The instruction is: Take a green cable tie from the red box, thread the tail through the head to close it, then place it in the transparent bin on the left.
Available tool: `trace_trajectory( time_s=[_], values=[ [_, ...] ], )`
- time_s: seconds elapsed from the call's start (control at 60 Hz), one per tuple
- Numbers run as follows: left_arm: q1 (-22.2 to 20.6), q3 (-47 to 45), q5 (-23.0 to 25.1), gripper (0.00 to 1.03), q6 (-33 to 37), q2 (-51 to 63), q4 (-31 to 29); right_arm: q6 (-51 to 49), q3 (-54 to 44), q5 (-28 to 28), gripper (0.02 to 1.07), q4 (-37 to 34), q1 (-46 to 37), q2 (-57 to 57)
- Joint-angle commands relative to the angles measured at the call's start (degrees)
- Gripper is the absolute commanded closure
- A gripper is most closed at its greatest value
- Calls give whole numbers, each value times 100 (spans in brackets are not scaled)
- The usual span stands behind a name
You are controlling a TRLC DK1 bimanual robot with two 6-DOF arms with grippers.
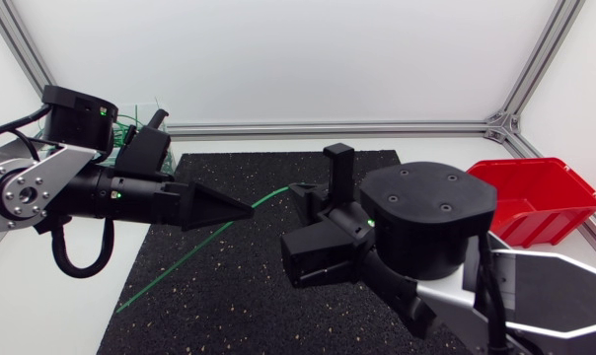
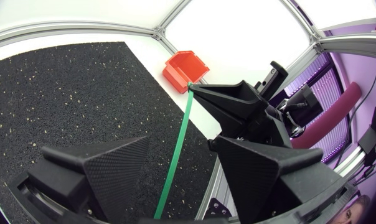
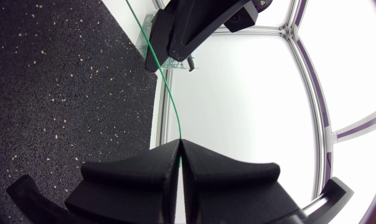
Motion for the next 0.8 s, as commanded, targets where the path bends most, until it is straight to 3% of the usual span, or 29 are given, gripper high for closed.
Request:
trace_trajectory(
  time_s=[0.0, 0.067, 0.233, 0.367, 0.5, 0.65, 0.783],
  values=[
    [96, 184, 161, 44, 88, 138, -55, -132, 59, 0, 101, 94, 47, 85],
    [96, 184, 214, 45, 88, 147, -107, -159, 59, 0, 101, 103, 56, 85],
    [122, 210, 337, 62, 97, 164, -204, -211, 67, 0, 101, 191, 56, 120],
    [122, 272, 425, 64, 150, 199, -327, -247, 76, 0, 101, 261, 56, 164],
    [131, 298, 425, 79, 203, 226, -406, -273, 67, 0, 101, 322, 56, 208],
    [105, 298, 425, 81, 255, 208, -512, -299, 6, 0, 101, 393, 65, 182],
    [52, 307, 433, 98, 273, 147, -591, -308, -56, 0, 101, 419, 65, 164]
  ],
)
